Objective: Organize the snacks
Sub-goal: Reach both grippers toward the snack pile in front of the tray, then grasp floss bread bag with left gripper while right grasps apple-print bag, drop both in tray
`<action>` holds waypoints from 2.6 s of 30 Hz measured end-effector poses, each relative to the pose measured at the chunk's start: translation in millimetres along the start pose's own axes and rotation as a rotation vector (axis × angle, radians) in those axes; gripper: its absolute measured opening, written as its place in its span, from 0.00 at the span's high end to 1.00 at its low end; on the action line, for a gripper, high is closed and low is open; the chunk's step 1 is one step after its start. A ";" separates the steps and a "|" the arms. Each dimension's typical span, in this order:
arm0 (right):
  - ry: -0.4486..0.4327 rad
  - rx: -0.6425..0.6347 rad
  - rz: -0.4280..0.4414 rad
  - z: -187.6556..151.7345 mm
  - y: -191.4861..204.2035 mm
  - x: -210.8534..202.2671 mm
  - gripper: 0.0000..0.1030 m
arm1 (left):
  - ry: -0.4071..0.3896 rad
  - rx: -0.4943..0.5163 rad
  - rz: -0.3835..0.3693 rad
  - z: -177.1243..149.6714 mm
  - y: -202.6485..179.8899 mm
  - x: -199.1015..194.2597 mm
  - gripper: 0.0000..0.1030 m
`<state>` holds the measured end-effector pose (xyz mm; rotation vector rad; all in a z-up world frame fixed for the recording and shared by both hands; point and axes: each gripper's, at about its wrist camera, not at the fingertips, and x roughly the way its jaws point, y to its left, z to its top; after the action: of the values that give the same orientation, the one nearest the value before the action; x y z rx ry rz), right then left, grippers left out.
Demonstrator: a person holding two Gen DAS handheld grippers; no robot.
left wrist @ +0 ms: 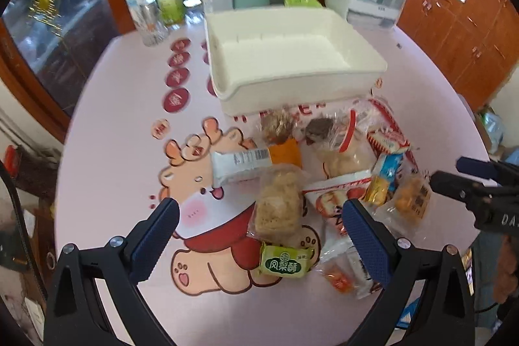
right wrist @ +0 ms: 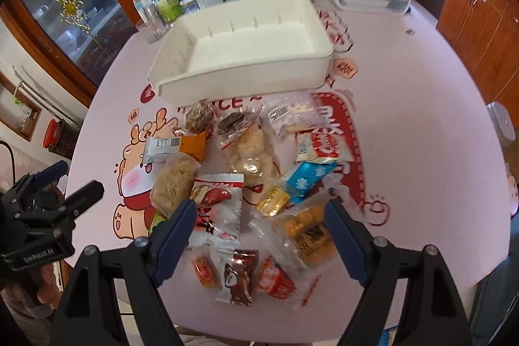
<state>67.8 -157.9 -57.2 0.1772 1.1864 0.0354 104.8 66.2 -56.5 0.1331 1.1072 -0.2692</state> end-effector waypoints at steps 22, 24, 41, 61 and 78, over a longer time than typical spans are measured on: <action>0.355 0.010 0.150 -11.5 50.9 147.5 0.39 | 0.180 -0.014 -0.138 -2.9 41.8 105.2 0.03; 0.340 0.005 0.140 -12.2 49.0 142.1 0.43 | 0.191 -0.011 -0.158 -1.6 37.8 110.0 0.03; 0.228 -0.015 0.062 -21.0 25.0 92.8 0.50 | 0.283 0.059 -0.109 -1.7 -21.9 149.8 0.23; 0.137 -0.057 0.109 -11.7 24.9 42.4 0.51 | 0.109 0.061 0.020 -3.7 -47.3 57.8 0.46; -0.265 -0.095 0.013 166.1 22.0 -49.4 0.51 | -0.268 0.058 0.093 173.1 -33.5 -55.4 0.46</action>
<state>204.2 -162.0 51.9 0.1022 0.9169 0.0773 221.7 0.8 70.9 0.1936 0.8256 -0.2286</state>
